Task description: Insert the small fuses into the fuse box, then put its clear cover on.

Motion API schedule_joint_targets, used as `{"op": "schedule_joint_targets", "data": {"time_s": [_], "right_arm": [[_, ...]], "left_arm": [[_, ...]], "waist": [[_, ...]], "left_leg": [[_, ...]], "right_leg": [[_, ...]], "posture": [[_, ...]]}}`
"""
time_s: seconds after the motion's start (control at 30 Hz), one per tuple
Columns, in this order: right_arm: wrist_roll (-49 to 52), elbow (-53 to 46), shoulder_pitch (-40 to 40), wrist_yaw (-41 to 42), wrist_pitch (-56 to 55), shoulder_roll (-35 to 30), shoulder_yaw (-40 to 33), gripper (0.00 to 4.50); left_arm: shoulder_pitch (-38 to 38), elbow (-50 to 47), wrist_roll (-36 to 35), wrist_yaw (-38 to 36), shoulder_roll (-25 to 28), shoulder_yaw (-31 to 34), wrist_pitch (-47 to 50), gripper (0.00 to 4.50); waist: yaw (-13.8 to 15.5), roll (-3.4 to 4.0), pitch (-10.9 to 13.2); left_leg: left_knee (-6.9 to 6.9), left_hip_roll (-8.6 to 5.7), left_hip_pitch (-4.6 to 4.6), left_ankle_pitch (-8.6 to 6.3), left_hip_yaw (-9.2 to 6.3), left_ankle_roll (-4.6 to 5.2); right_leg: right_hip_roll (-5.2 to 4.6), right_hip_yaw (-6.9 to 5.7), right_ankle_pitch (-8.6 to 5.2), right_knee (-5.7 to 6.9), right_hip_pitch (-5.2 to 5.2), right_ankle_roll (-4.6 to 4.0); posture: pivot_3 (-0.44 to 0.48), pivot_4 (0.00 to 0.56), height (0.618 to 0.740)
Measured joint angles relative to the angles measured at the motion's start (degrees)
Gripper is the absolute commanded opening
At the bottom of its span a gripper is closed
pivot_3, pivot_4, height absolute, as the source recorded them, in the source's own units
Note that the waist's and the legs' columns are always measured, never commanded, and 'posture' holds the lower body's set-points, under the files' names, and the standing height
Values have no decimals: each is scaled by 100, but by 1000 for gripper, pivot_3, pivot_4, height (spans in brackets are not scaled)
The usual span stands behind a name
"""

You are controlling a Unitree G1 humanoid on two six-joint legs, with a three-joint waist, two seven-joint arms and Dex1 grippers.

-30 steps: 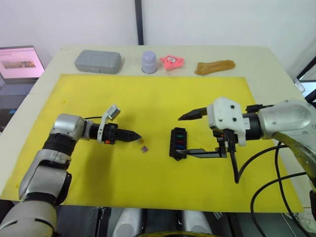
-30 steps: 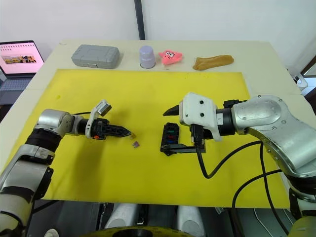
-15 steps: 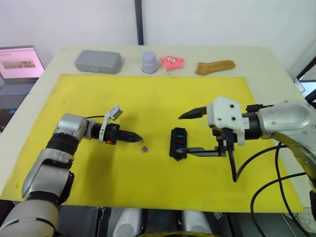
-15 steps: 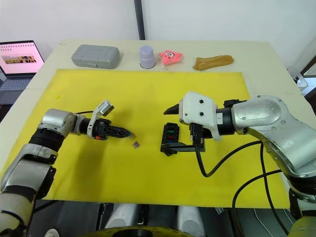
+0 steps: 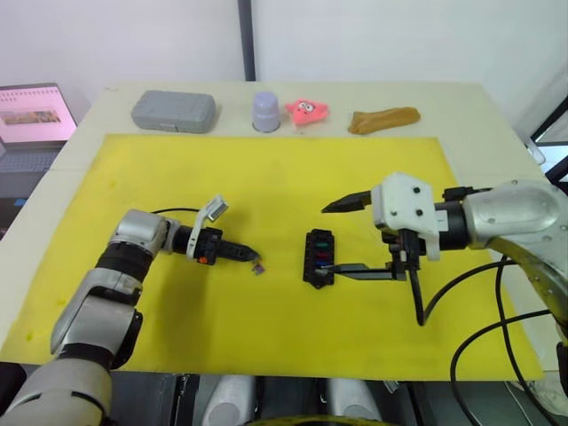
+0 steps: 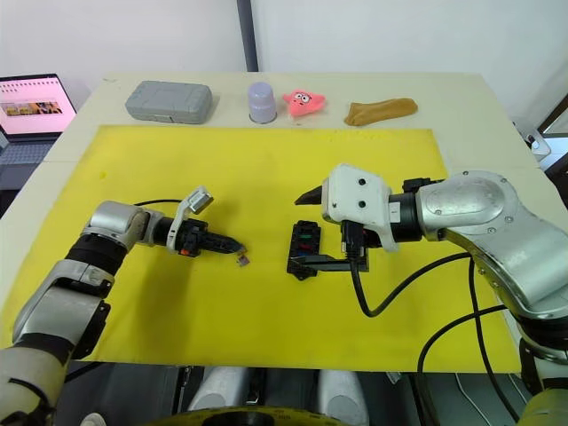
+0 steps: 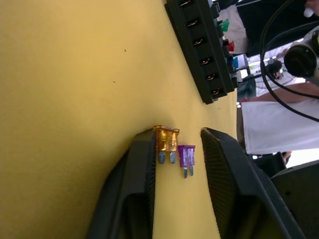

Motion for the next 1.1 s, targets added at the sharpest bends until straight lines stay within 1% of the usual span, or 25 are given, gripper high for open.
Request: {"op": "schedule_joint_targets", "data": {"time_s": [0.03,0.43,0.5,0.6,0.67,0.7,0.73,0.8,0.83,0.93,1.07,1.1], "right_arm": [[-16,8,-2,0,-5,0,2,4500],[-91,73,-11,4,-19,17,43,4500],[-88,84,-11,3,-17,29,52,4500],[-9,102,-18,-53,152,126,46,4500],[227,211,-52,-217,515,315,33,4500],[412,340,-124,-390,841,504,7,4500],[592,480,-208,-581,1148,695,-29,4500],[847,650,-361,-861,1589,934,-72,4500],[1080,798,-528,-1081,2000,1186,-176,4500],[1634,1159,-908,-1632,2957,1784,-444,4500],[2187,1693,-1318,-2399,4040,2767,-1013,4500],[2232,1807,-1418,-2562,4248,2953,-1152,4220]], "left_arm": [[-5,10,1,-2,-13,2,-19,61],[32,44,32,-8,57,57,-175,61],[79,-25,-22,45,114,156,-139,61],[97,-171,-190,284,195,538,-15,61],[87,-441,-357,493,344,963,79,61],[104,-736,-512,617,453,1257,172,61],[107,-1082,-692,736,486,1546,283,61],[102,-1631,-991,907,466,1857,442,61],[163,-1952,-1181,1094,406,2078,584,61],[245,-2713,-1667,1568,74,2420,937,61],[408,-3652,-2333,2320,-490,2740,1372,61],[446,-3830,-2478,2480,-583,2764,1453,21]], "waist": [[1,0,0],[-28,3,-2],[-44,2,-1],[-65,-2,1],[-110,-10,6],[-130,-12,7],[-137,-13,8],[-133,-12,7],[-137,-12,7],[-127,-12,8],[-139,-12,8],[-143,-12,7]], "left_leg": [[0,0,0,0,0,0],[0,8,6,0,0,0],[0,11,5,1,0,-1],[-1,16,0,3,-1,-4],[-1,20,-8,6,-3,-11],[-3,20,-10,20,-3,-35],[-5,20,-13,23,-3,-41],[-7,19,-14,23,-3,-43],[-8,19,-14,23,-3,-43],[-7,17,-16,25,-4,-47],[-9,15,-16,26,-3,-48],[-9,15,-15,26,-3,-49]], "right_leg": [[0,0,0,0,0,0],[6,0,0,5,2,0],[7,0,0,6,-1,0],[10,0,0,11,-9,0],[11,0,0,15,-19,0],[7,1,0,14,-22,0],[2,4,0,14,-26,0],[-6,11,0,13,-28,0],[-7,12,0,12,-28,0],[-13,12,1,12,-27,-1],[-16,13,1,15,-31,-1],[-15,13,1,15,-31,-1]], "posture": [[0,150,740],[0,150,740],[0,150,740],[0,150,740],[0,150,740],[0,150,740],[0,150,740],[0,150,740],[0,150,740],[0,150,740],[0,150,740],[0,150,740]]}}
